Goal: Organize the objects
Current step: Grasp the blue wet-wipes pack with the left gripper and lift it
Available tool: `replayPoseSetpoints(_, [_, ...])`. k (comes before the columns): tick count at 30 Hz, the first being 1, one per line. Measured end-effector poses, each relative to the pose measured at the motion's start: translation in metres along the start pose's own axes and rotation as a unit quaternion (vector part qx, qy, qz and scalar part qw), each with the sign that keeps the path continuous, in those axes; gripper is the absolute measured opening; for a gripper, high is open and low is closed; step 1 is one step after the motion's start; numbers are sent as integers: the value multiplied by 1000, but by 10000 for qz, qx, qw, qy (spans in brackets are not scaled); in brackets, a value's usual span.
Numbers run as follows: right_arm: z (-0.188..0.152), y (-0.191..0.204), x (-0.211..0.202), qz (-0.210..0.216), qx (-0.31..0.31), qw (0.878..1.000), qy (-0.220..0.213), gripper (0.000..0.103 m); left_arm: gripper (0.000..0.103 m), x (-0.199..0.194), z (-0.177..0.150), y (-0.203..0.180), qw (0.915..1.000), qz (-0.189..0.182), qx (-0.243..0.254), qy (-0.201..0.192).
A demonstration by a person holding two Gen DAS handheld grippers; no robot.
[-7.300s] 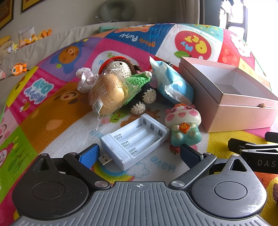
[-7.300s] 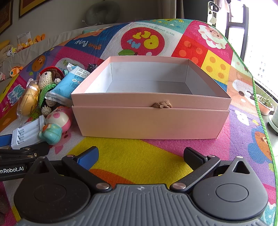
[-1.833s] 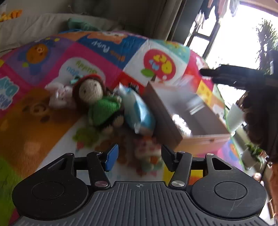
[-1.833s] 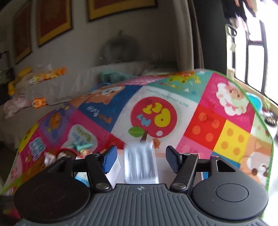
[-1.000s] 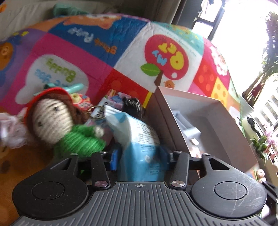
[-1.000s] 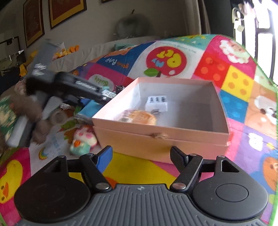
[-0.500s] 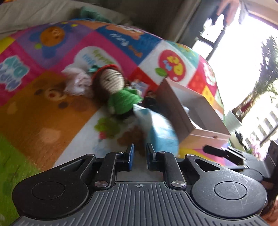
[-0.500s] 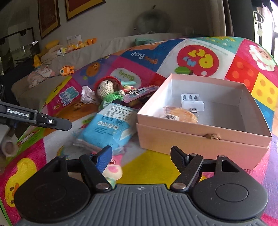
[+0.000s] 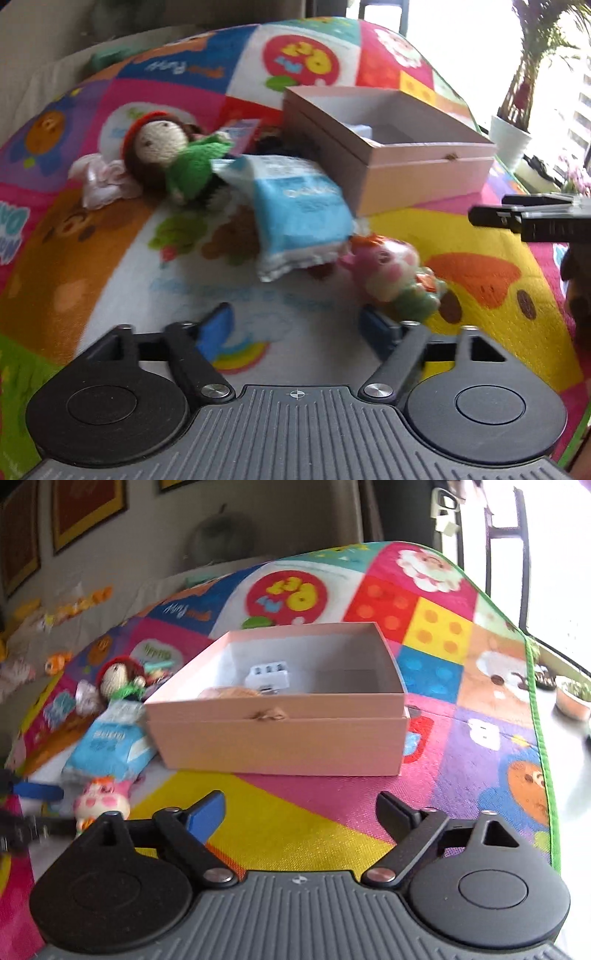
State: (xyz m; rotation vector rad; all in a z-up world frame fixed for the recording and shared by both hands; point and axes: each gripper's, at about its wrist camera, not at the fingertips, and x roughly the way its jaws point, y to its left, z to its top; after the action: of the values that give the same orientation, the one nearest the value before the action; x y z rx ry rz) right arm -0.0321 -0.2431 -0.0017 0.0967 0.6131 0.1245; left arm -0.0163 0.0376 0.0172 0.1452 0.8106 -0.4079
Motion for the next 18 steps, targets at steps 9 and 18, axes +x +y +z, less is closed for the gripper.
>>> replayPoseSetpoints(9, [-1,-6,-2,95,208,9996,-170,98,79,-30,28,31,9909,-530,-1197,-326])
replayPoseSetpoints(18, [-2,-9,-6,53,339,9990,-275,99,79,38,77,11,9947,92,-1014,-99])
